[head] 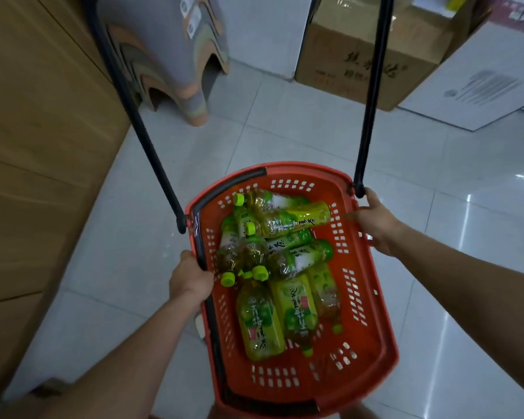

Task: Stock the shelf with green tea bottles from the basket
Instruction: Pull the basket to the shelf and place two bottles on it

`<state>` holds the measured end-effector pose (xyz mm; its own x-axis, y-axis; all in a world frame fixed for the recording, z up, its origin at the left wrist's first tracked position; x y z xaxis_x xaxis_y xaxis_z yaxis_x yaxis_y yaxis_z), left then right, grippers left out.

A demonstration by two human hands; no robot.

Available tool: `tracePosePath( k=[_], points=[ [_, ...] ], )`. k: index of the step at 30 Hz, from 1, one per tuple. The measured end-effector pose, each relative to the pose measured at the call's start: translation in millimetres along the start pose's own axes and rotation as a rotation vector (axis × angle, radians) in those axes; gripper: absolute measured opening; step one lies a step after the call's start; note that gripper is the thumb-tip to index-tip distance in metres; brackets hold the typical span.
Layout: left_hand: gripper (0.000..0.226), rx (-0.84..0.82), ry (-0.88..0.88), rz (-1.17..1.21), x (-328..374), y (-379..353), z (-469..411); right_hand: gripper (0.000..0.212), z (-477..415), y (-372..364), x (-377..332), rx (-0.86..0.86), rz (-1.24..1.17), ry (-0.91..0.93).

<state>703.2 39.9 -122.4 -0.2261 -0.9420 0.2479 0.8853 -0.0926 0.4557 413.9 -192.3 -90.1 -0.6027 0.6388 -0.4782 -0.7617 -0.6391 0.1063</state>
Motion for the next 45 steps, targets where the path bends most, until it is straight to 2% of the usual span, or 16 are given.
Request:
tracePosePath(
  k=[5, 10, 13, 16, 19, 20, 22, 24, 27, 30, 33, 36, 40, 45],
  points=[
    [0.028, -0.02, -0.043, 0.076, -6, 15, -16, 0.067, -16, -15, -28, -0.032, -0.046, 0.08],
    [0.032, -0.014, -0.034, 0.312, -25, 46, -36, 0.067, -44, -53, -93, -0.07, 0.02, 0.179],
    [0.033, 0.001, -0.017, 0.48, -39, 68, -43, 0.077, -67, -94, -139, -0.118, 0.143, 0.272],
    [0.037, 0.055, -0.018, 0.597, -55, 91, -51, 0.09, -83, -136, -177, -0.145, 0.38, 0.357],
    [0.05, 0.146, -0.05, 0.62, -69, 114, -62, 0.114, -78, -186, -192, -0.04, 0.819, 0.419],
    [0.053, 0.167, -0.062, 0.608, -73, 120, -66, 0.119, -70, -210, -186, -0.048, 0.92, 0.444],
    [0.055, 0.196, -0.085, 0.606, -76, 134, -69, 0.121, -51, -267, -157, -0.174, 1.029, 0.513],
    [0.054, 0.207, -0.086, 0.637, -77, 146, -71, 0.118, -30, -319, -117, -0.32, 1.06, 0.537],
    [0.052, 0.201, -0.082, 0.67, -81, 159, -79, 0.106, -18, -369, -72, -0.385, 1.155, 0.505],
    [0.043, 0.233, -0.104, 0.596, -79, 181, -77, 0.08, -14, -403, -55, -0.369, 1.264, 0.515],
    [0.059, 0.391, -0.173, 0.526, -67, 233, -67, 0.062, -18, -417, -59, -0.278, 1.284, 0.565],
    [0.077, 0.438, -0.143, 0.577, -59, 280, -59, 0.063, -20, -419, -68, -0.277, 1.233, 0.563],
    [0.064, 0.534, -0.11, 0.609, -58, 313, -46, 0.066, -20, -423, -72, -0.298, 1.167, 0.545],
    [0.074, 0.575, -0.319, 0.927, -63, 364, -40, 0.064, -24, -430, -79, -0.289, 1.111, 0.501]
  ],
)
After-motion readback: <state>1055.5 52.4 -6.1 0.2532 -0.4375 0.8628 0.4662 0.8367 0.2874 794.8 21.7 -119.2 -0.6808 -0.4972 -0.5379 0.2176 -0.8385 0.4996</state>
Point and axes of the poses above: each hand's wrist, its own z-axis away from the middle knuckle, its own y-axis out of the back of the hand, x = y × z, the point moved 8 cm from there along -z, towards the middle knuckle, and after that the axes turned 13 degrees about -x, right-handed, at the moved point
